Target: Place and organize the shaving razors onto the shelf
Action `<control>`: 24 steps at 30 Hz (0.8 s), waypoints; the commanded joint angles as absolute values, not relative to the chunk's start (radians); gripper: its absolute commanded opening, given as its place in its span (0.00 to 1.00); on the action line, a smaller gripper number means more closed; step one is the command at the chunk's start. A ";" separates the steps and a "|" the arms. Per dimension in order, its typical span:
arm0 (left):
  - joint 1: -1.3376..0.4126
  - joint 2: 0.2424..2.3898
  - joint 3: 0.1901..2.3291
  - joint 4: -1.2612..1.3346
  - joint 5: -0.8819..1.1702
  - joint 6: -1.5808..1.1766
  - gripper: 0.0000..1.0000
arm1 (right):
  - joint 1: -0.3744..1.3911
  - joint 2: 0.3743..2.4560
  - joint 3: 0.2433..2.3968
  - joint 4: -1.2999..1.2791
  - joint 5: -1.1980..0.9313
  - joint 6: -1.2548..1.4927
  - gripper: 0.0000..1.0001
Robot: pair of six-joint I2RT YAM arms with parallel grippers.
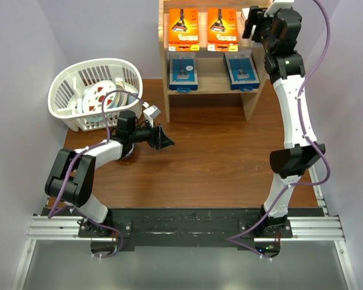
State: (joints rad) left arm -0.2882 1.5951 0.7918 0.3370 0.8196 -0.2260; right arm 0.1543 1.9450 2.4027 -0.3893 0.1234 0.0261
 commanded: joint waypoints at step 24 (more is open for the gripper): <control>-0.284 1.605 0.788 0.419 0.834 -0.250 0.65 | 0.138 1.924 2.362 -0.402 0.187 0.135 0.59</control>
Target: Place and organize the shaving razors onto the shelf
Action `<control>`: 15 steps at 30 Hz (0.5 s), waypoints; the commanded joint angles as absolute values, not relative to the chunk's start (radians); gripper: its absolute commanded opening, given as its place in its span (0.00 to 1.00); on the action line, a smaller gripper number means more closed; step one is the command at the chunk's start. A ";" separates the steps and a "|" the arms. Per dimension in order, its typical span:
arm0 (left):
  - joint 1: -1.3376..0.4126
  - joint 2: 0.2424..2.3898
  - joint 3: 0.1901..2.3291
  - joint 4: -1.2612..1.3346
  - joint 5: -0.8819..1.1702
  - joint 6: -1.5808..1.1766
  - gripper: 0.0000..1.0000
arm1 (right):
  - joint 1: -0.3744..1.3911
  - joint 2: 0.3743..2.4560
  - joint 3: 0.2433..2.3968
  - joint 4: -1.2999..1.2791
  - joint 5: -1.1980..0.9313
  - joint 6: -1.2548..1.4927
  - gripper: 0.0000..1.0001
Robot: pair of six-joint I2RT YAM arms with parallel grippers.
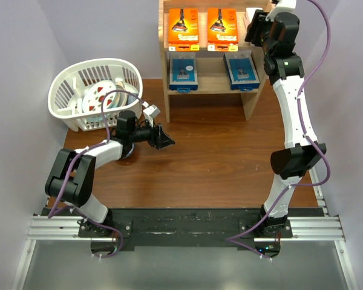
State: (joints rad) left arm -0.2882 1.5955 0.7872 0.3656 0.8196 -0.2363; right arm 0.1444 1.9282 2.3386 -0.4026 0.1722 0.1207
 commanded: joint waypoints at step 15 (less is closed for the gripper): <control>-0.285 1.603 0.805 0.390 0.842 -0.245 0.65 | 0.138 1.838 2.405 -0.357 0.126 0.094 0.99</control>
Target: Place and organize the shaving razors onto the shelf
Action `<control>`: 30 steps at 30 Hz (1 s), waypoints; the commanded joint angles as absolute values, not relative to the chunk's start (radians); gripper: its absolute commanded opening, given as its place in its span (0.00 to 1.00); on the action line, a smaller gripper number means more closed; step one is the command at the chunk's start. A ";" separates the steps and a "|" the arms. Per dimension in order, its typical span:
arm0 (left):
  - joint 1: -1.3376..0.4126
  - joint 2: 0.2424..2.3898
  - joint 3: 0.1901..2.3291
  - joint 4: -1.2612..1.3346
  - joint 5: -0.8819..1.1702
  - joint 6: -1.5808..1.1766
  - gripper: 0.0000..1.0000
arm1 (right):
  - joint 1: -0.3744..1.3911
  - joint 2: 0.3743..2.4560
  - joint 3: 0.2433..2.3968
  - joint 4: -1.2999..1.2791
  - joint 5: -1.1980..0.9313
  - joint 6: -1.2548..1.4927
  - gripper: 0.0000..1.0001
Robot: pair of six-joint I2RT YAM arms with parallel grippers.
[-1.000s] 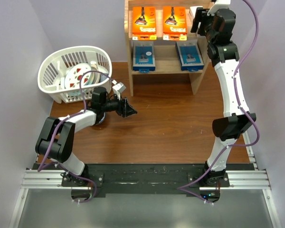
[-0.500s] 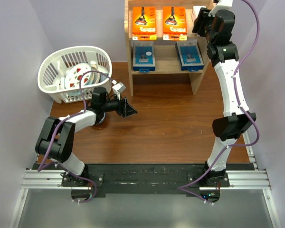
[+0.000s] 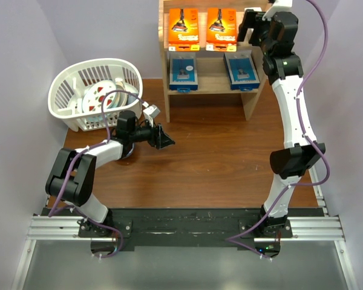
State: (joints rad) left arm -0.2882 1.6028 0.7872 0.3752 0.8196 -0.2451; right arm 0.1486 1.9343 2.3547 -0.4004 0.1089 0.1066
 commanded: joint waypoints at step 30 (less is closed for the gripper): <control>-0.284 1.433 1.107 -0.044 0.537 0.059 1.00 | 0.252 1.143 1.402 -0.903 0.229 0.101 0.99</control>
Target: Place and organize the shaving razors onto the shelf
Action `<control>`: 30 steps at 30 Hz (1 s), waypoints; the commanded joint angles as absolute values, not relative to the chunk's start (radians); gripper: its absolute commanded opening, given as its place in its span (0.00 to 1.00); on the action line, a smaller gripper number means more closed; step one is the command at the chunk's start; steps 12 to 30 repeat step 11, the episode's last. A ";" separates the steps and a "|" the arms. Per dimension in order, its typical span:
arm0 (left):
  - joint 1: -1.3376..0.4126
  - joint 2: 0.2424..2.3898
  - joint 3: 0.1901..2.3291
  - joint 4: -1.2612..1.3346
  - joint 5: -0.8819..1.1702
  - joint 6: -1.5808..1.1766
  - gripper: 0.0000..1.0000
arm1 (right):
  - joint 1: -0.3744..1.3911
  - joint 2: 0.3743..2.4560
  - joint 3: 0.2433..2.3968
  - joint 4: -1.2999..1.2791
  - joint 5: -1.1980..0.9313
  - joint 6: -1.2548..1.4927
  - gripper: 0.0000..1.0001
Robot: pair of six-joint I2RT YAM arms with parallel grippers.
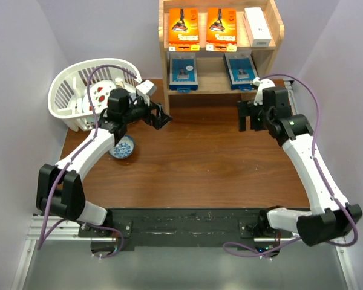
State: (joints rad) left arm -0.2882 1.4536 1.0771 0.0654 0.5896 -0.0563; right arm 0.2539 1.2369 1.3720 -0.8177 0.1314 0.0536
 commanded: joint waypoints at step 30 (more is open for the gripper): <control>-0.285 1.459 1.173 -0.181 0.505 0.231 1.00 | 0.253 1.094 1.325 -0.809 0.043 0.080 0.99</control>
